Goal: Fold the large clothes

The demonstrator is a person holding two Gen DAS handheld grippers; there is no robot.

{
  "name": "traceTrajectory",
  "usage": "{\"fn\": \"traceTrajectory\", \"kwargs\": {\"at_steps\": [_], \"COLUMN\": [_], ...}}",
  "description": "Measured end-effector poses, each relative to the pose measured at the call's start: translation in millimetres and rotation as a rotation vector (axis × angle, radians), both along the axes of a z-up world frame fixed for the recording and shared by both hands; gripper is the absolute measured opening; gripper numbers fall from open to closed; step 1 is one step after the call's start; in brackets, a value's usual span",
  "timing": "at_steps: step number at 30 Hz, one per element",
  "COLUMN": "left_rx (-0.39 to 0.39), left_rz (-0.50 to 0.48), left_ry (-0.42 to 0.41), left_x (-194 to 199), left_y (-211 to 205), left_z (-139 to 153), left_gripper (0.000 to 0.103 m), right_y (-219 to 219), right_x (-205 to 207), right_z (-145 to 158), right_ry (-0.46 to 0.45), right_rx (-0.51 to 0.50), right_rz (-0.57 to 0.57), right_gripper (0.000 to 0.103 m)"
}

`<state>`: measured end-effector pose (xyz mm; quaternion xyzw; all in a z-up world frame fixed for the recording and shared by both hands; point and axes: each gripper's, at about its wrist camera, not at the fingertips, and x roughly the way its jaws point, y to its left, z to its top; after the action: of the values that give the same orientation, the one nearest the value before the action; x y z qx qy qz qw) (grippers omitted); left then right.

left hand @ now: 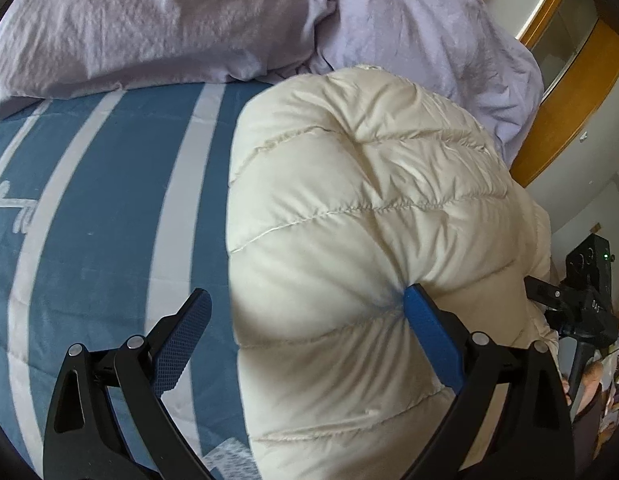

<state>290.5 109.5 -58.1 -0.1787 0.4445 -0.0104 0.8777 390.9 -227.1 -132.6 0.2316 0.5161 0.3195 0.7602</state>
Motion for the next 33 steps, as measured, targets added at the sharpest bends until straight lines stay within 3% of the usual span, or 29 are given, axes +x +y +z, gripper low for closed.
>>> {"fn": "traceTrajectory", "kwargs": {"at_steps": [2,7,9,11,14,20,27,33], "left_rx": [-0.033,-0.2,-0.282,-0.344,-0.341,-0.34,-0.292,-0.193], "left_rz": [-0.005,-0.016,-0.016,-0.013,-0.016,0.001,0.057,0.123], "left_ry": [0.003,0.011,0.017,0.012,-0.017,-0.075,-0.15,-0.206], "left_x": [3,8,10,11,10,3,-12,-14], "left_y": [2,16,22,27,27,34,59,84], "left_z": [-3,-16,-22,-25,-21,-4,22,44], "left_gripper": [0.098,0.095,0.088,0.08,0.067,0.047,0.044,0.044], "right_y": [5,11,11,7,7,21,62,103], "right_x": [1,3,2,0,-1,-2,15,27], "right_z": [0,0,-2,-5,-3,16,48,69], "right_ry": [-0.007,-0.035,-0.039,-0.033,-0.045,-0.111,-0.191,-0.247], "right_rx": [-0.001,0.028,0.045,0.077,0.117,0.102,0.077,0.058], "right_rz": [0.013,0.025,0.029,0.034,0.055,0.082,0.138,0.183], "right_gripper": [0.101,0.1,0.092,0.076,0.057,0.039,0.035,0.034]}}
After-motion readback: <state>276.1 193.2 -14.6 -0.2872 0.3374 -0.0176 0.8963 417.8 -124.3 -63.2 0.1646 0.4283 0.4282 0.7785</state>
